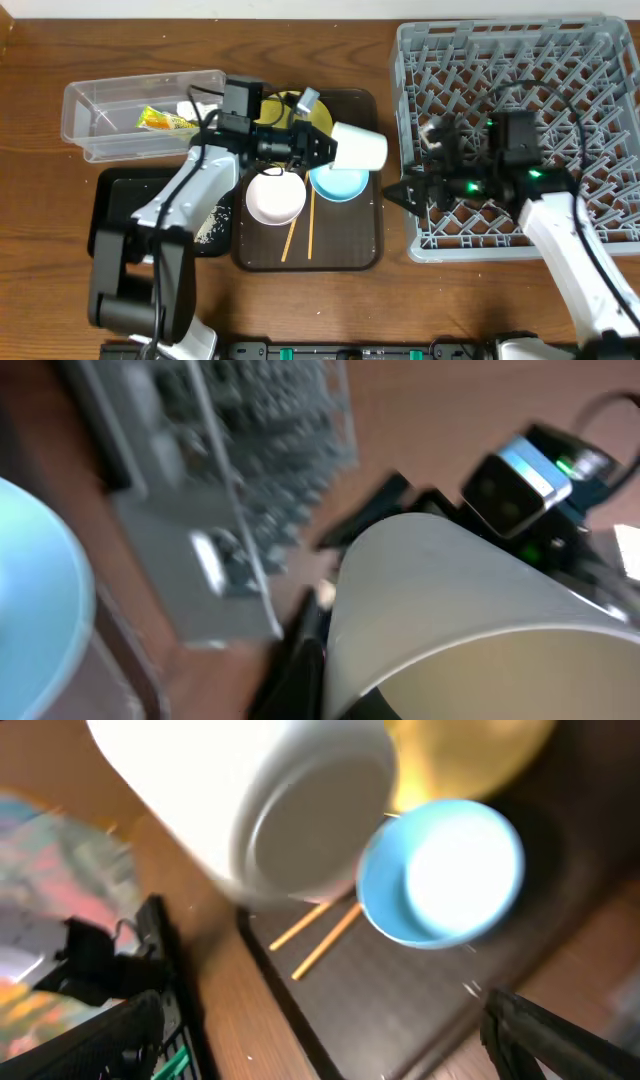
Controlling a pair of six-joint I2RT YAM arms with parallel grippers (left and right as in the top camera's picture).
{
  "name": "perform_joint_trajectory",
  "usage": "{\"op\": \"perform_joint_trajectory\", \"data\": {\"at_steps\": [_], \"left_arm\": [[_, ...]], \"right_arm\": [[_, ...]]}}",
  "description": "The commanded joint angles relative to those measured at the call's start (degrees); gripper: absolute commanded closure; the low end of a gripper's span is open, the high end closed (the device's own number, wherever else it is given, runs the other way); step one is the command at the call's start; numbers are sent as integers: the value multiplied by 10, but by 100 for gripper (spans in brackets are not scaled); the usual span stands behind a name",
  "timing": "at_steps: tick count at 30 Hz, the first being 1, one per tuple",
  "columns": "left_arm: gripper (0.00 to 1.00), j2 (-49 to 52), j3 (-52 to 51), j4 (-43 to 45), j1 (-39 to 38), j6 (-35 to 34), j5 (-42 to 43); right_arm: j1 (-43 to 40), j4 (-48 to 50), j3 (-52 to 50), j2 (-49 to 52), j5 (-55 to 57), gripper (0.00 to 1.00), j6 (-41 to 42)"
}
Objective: Sort waste into correct bins and load items into the dishwasher rack
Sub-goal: 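Lift the white cup and hand it to the right gripper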
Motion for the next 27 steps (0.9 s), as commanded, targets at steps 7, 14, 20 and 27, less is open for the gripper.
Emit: {"op": "perform_joint_trajectory", "data": {"at_steps": [7, 14, 20, 27], "left_arm": [[94, 4, 7, 5, -3, -7, 92], [94, 4, 7, 5, -15, -6, 87], [94, 4, 7, 5, -16, -6, 85], [94, 4, 7, 5, -16, -7, 85]], "right_arm": [[17, 184, 9, 53, -118, 4, -17], [32, 267, 9, 53, -137, 1, 40], [48, 264, 9, 53, -140, 7, 41], [50, 264, 9, 53, -140, 23, 41]]}}
